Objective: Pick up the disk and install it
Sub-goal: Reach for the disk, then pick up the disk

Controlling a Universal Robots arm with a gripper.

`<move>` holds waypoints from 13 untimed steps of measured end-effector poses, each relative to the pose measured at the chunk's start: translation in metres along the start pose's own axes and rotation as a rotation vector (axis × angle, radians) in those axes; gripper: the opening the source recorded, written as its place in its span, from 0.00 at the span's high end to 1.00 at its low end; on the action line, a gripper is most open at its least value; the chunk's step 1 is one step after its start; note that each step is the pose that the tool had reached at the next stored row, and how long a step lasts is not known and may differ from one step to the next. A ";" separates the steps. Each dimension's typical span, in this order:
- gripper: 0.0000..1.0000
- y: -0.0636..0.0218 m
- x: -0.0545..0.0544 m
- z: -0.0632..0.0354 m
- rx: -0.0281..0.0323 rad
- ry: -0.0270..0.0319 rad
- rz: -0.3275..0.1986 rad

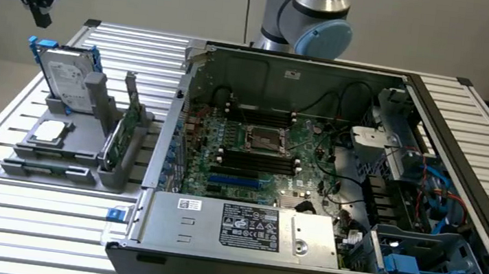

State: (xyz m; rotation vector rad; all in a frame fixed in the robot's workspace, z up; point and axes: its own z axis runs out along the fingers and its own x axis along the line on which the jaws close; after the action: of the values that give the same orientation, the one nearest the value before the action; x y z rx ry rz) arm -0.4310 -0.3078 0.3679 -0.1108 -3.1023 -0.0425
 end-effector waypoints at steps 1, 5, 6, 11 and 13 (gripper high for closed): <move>0.89 0.0000 0.000 0.0000 0.0000 0.0000 0.000; 0.89 0.0000 0.001 0.0001 0.0000 -0.0001 0.000; 0.89 0.0000 0.001 0.0001 0.0000 -0.0001 0.000; 0.89 0.0000 0.001 0.0001 0.0000 -0.0001 0.000; 0.89 0.0000 0.001 0.0006 -0.0002 -0.0001 0.000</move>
State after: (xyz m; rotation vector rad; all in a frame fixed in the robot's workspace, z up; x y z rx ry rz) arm -0.4322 -0.3077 0.3674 -0.1104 -3.1024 -0.0428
